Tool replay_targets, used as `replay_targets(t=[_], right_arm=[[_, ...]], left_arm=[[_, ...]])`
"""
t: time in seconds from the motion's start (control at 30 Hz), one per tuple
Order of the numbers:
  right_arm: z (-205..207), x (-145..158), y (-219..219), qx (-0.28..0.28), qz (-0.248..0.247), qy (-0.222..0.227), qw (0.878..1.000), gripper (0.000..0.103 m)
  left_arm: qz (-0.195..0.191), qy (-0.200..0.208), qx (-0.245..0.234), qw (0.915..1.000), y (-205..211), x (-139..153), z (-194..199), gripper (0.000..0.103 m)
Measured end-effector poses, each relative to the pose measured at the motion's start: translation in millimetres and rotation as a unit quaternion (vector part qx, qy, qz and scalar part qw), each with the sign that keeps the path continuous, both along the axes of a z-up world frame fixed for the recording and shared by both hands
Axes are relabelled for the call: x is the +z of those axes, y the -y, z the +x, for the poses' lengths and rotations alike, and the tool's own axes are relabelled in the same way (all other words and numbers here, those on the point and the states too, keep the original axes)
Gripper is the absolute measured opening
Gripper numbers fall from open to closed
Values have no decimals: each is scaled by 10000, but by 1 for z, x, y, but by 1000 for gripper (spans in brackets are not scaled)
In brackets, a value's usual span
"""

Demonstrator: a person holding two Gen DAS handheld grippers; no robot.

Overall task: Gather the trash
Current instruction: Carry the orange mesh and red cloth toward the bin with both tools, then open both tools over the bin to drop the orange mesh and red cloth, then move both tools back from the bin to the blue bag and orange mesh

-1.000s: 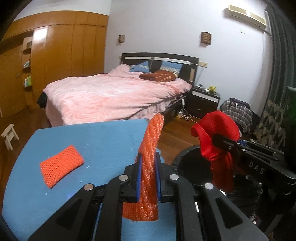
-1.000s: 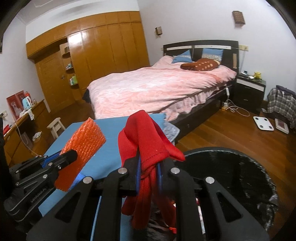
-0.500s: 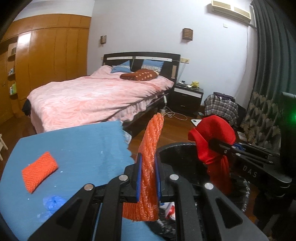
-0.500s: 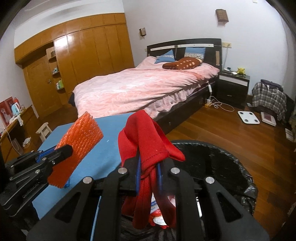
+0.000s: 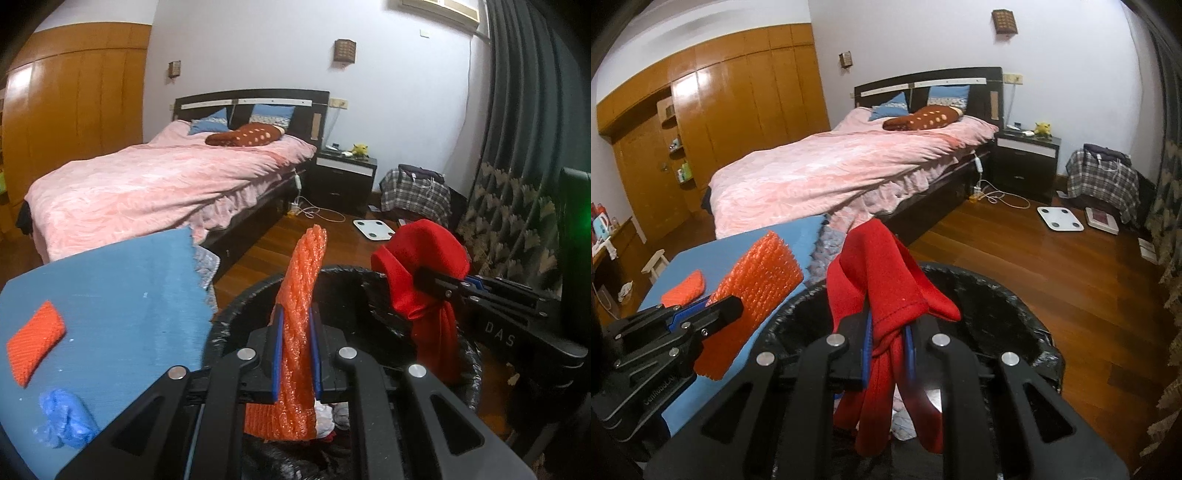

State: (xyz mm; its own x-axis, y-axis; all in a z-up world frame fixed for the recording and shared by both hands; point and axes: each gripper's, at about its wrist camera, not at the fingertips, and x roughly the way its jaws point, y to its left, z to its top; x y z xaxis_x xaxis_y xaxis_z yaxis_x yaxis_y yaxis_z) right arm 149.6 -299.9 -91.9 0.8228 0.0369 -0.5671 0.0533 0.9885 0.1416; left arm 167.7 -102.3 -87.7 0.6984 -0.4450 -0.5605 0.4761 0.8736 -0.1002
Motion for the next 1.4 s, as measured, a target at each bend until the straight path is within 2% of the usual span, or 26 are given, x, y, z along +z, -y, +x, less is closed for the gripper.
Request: replay_targets(t=[0.4, 0.5, 0.57, 0.6, 0.67, 0.7, 0.8, 0.83, 0.87, 0.97, 1.07, 1.4], right_arm=[[2, -26, 27, -249, 4, -259, 9994, 13], [3, -31, 31, -296, -15, -296, 9991, 17], [4, -34, 33, -339, -28, -323, 9989, 26], [4, -35, 34, -362, -34, -327, 9988, 29], [2, -35, 35, -428, -79, -296, 9986, 50], [2, -35, 35, -448, -95, -274, 9986, 55], [0, -34, 36, -522, -157, -194, 9983, 78], [-1, -33, 35, -564, -189, -154, 9981, 90], [-2, -32, 35, -593, -215, -112, 9979, 92], [-6, -27, 30, -546, -231, 30, 9982, 97], [-7, -25, 29, -514, -180, 61, 9985, 97], [2, -13, -16, -201, -158, 73, 9996, 97]], left_arm=[[106, -195, -291, 9993, 34, -22, 14, 12], [89, -269, -346, 9990, 37, -26, 18, 14], [37, -320, -309, 9990, 36, -27, 20, 32], [16, -322, -282, 9991, 32, -27, 25, 35], [0, -308, -252, 9992, 29, -27, 24, 42], [-7, -293, -227, 9993, 26, -26, 25, 44], [-24, -213, -93, 9997, 17, -22, 24, 59], [-36, -184, -42, 9998, 12, -20, 24, 65], [-46, -161, 1, 9999, 8, -18, 24, 71], [-64, -64, 132, 9999, -7, -13, 22, 79], [-42, 29, 325, 9995, -25, -6, 20, 85], [23, 161, 966, 9952, -91, 1, 13, 89]])
